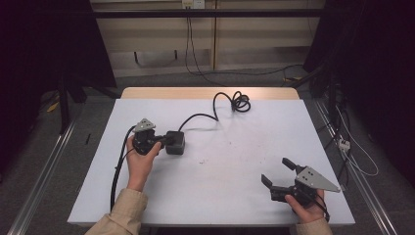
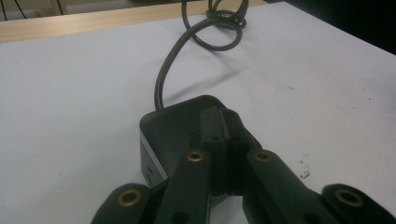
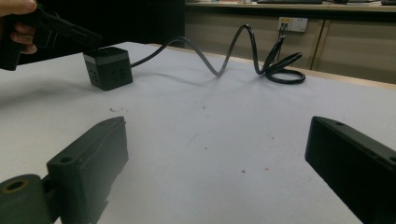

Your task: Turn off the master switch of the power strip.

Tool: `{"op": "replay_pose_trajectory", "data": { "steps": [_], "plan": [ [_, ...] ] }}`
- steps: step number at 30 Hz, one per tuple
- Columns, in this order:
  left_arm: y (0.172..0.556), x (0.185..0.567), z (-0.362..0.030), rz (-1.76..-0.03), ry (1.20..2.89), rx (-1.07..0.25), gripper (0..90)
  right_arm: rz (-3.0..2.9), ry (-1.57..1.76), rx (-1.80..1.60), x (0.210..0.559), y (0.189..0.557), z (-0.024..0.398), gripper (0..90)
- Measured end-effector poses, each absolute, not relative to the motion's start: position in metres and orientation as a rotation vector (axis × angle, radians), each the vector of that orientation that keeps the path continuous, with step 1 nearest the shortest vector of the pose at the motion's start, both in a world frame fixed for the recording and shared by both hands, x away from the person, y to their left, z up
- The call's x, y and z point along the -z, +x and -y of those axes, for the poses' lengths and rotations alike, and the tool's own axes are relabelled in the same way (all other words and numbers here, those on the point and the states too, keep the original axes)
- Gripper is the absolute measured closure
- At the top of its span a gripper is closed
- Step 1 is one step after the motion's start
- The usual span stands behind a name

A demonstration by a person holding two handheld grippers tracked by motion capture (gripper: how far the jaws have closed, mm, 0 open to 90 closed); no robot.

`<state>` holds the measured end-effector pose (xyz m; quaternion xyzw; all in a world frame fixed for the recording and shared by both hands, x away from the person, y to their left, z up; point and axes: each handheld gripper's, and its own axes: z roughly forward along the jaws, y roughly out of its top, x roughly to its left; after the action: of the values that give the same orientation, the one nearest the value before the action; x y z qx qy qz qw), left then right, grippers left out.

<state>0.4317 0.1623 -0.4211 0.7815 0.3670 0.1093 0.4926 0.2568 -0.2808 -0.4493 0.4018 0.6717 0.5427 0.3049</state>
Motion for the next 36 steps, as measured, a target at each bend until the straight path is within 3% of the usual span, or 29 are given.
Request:
{"op": "replay_pose_trajectory", "data": {
  "steps": [36],
  "plan": [
    [0.4323,0.4238,-0.1585,-0.898,1.907,-0.293,90.0,-1.777,1.060,-1.437,0.4490,0.2568,0.2806,5.3]
  ]
}}
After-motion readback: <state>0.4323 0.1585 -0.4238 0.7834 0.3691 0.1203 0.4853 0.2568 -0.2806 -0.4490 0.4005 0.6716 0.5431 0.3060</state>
